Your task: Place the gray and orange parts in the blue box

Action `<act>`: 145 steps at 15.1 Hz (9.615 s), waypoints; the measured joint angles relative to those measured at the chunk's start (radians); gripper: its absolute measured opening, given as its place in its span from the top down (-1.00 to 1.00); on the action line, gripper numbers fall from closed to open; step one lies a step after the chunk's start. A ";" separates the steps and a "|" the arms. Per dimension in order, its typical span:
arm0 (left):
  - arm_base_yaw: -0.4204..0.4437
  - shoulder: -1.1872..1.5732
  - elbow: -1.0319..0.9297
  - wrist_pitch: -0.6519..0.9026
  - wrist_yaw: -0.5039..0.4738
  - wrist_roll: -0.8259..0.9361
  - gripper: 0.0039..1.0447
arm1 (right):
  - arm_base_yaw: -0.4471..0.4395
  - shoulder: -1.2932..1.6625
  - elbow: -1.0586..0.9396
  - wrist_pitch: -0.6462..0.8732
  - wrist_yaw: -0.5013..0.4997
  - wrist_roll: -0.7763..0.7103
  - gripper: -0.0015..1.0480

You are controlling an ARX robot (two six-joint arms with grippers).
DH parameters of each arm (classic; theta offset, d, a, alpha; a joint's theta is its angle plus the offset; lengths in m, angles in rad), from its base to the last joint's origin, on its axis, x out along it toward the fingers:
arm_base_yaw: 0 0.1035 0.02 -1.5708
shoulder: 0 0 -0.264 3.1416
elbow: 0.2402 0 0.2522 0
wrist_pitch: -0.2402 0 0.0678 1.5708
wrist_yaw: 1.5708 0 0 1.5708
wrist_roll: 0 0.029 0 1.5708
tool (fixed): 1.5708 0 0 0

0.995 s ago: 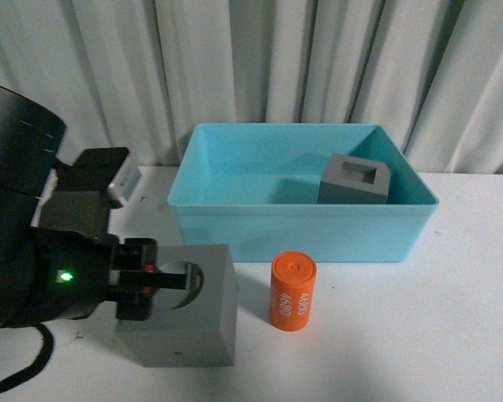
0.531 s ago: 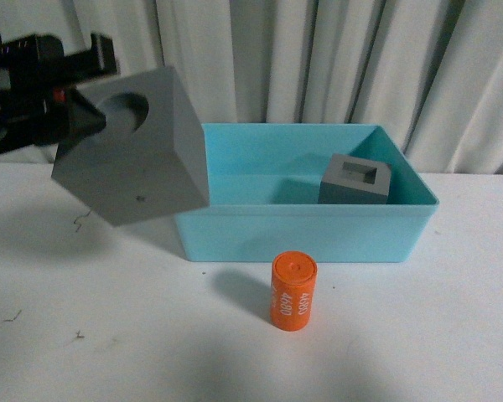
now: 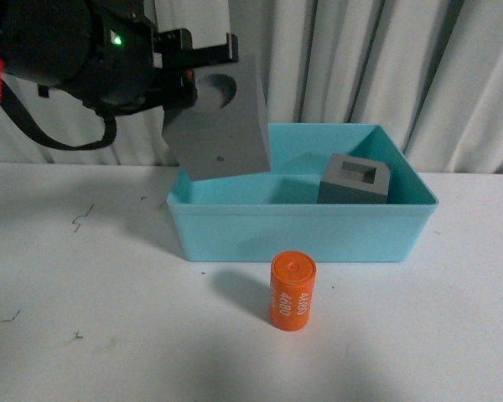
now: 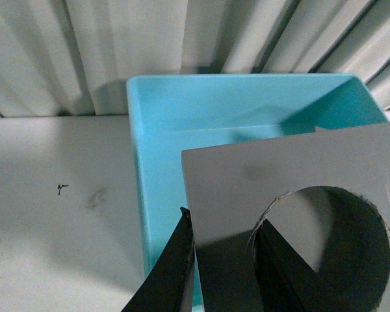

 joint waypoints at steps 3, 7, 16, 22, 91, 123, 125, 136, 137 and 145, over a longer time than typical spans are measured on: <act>-0.008 0.089 0.059 0.014 -0.021 0.031 0.60 | 0.000 0.000 0.000 0.000 0.000 0.000 -0.87; -0.003 0.180 0.107 0.015 -0.032 0.064 0.60 | 0.000 0.000 0.000 0.000 0.000 0.000 -0.87; 0.042 0.142 0.023 0.034 -0.023 0.066 -0.27 | 0.000 0.000 0.000 0.000 0.000 0.000 -0.87; 0.240 -0.620 -0.592 -0.229 0.103 -0.275 -0.88 | 0.000 0.000 0.000 0.000 0.000 0.000 -0.87; 0.320 -1.777 -1.108 -0.222 0.050 0.189 -0.88 | 0.292 1.924 1.205 0.270 -0.148 0.082 0.09; 0.320 -1.777 -1.108 -0.222 0.050 0.189 -0.88 | 0.223 1.635 0.982 0.333 -0.089 0.208 -0.87; 0.320 -1.777 -1.108 -0.222 0.050 0.189 -0.88 | 0.143 1.340 0.773 0.219 -0.080 0.198 -0.87; 0.320 -1.777 -1.108 -0.222 0.049 0.189 -0.88 | 0.232 0.271 0.105 0.163 0.233 0.042 0.15; 0.320 -1.777 -1.108 -0.222 0.049 0.189 -0.88 | 0.201 0.247 0.092 0.155 0.199 0.021 0.39; 0.320 -1.777 -1.108 -0.222 0.050 0.189 -0.88 | 0.004 0.011 0.012 0.005 0.000 0.000 0.96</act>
